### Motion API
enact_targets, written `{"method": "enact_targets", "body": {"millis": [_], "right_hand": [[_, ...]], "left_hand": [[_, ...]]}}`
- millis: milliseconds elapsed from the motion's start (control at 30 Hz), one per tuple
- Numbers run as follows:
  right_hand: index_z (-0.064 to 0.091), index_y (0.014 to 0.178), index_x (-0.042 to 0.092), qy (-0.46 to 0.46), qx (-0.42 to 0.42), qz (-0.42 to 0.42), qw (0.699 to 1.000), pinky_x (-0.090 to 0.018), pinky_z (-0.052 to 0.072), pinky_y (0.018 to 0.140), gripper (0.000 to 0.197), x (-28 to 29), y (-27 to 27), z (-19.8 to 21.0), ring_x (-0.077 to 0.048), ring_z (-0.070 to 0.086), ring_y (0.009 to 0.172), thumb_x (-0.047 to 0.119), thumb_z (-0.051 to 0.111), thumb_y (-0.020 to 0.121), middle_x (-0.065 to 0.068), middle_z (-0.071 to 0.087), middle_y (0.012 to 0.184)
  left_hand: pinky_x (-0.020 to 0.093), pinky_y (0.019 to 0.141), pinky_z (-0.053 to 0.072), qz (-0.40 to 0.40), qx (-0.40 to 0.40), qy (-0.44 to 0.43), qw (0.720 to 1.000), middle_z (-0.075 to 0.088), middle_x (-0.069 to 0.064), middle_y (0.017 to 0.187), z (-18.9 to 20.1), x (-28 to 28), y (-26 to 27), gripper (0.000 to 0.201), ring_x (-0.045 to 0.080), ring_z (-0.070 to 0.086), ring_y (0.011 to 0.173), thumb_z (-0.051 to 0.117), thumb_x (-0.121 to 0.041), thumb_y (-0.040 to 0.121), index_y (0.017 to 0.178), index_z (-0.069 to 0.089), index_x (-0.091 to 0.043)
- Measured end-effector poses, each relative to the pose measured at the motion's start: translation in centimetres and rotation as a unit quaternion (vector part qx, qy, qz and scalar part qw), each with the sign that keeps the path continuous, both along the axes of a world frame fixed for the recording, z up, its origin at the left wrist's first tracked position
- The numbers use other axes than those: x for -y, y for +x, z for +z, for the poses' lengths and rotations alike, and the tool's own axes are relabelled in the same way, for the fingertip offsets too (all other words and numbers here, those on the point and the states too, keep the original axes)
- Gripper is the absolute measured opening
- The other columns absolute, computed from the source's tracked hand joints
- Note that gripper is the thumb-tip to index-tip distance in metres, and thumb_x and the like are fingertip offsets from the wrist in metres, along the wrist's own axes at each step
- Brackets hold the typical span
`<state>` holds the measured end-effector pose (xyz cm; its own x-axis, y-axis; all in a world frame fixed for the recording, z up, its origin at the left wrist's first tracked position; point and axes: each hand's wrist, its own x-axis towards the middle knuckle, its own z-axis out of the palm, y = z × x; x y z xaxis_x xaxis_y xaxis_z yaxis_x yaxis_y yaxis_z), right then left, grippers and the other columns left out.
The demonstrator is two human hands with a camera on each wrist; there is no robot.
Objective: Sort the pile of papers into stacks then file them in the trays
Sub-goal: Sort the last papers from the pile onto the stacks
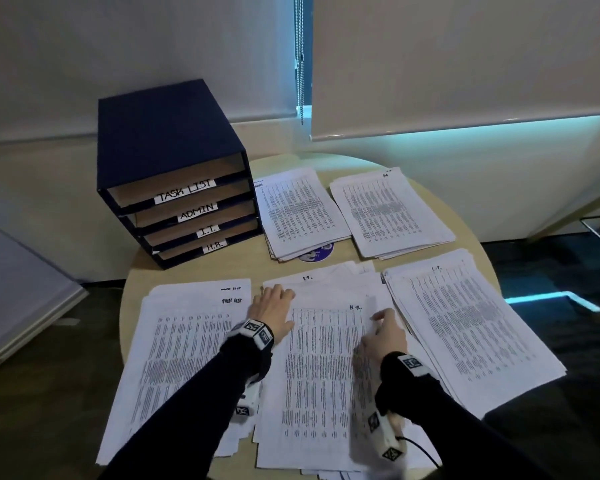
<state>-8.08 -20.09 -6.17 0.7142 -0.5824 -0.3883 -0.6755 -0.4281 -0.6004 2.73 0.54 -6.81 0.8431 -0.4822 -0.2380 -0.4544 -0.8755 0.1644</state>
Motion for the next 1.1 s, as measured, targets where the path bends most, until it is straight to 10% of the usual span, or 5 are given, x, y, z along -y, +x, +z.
{"method": "enact_targets", "body": {"millis": [167,700,833,1000,1100], "right_hand": [[0.043,0.103,0.014,-0.035,0.009,0.022,0.999,-0.028,0.039,0.061,0.028,1.2,-1.0,0.1,-0.027,0.060,0.074,0.004,0.058,0.082,-0.011,0.064,0.082],[0.056,0.092,0.008,-0.028,0.033,0.045,0.998,-0.030,0.048,0.069,0.006,3.3,-3.0,1.3,-0.024,0.059,0.076,0.013,0.058,0.091,-0.009,0.066,0.086],[0.046,0.074,0.012,0.001,0.047,0.050,0.998,-0.025,0.033,0.051,0.024,3.0,-3.6,1.2,-0.018,0.047,0.061,0.016,0.067,0.084,0.001,0.049,0.065],[0.041,0.060,0.020,-0.022,0.017,0.141,0.990,-0.021,0.028,0.046,0.034,2.7,-4.8,0.2,-0.013,0.044,0.053,0.020,0.064,0.085,0.007,0.046,0.055],[0.061,0.080,0.025,0.026,-0.005,0.182,0.983,-0.018,0.042,0.059,0.011,2.8,-5.6,0.1,-0.012,0.061,0.074,0.017,0.065,0.084,0.008,0.064,0.076]], "left_hand": [[0.036,0.106,0.030,-0.019,0.029,-0.008,0.999,0.055,-0.006,0.115,0.3,0.3,0.7,0.016,0.017,0.046,0.113,0.050,-0.031,0.096,0.110,0.055,-0.025],[0.027,0.070,0.044,0.099,-0.160,-0.167,0.968,0.055,0.003,0.079,1.6,-0.4,0.3,0.016,0.018,0.052,0.075,0.072,-0.027,0.083,0.082,0.062,-0.015],[0.023,0.056,0.032,0.101,-0.193,-0.187,0.958,0.047,0.004,0.069,1.2,-0.1,0.1,0.025,0.016,0.045,0.064,0.075,-0.027,0.081,0.072,0.059,-0.010],[0.028,0.069,0.041,0.065,-0.145,-0.171,0.972,0.058,-0.004,0.085,1.1,-0.1,0.3,0.033,0.015,0.054,0.079,0.066,-0.045,0.086,0.088,0.062,-0.013],[0.030,0.089,0.041,0.007,-0.060,-0.096,0.994,0.052,-0.002,0.112,0.8,-0.3,0.7,0.014,0.017,0.049,0.105,0.047,-0.025,0.098,0.109,0.053,-0.020]]}}
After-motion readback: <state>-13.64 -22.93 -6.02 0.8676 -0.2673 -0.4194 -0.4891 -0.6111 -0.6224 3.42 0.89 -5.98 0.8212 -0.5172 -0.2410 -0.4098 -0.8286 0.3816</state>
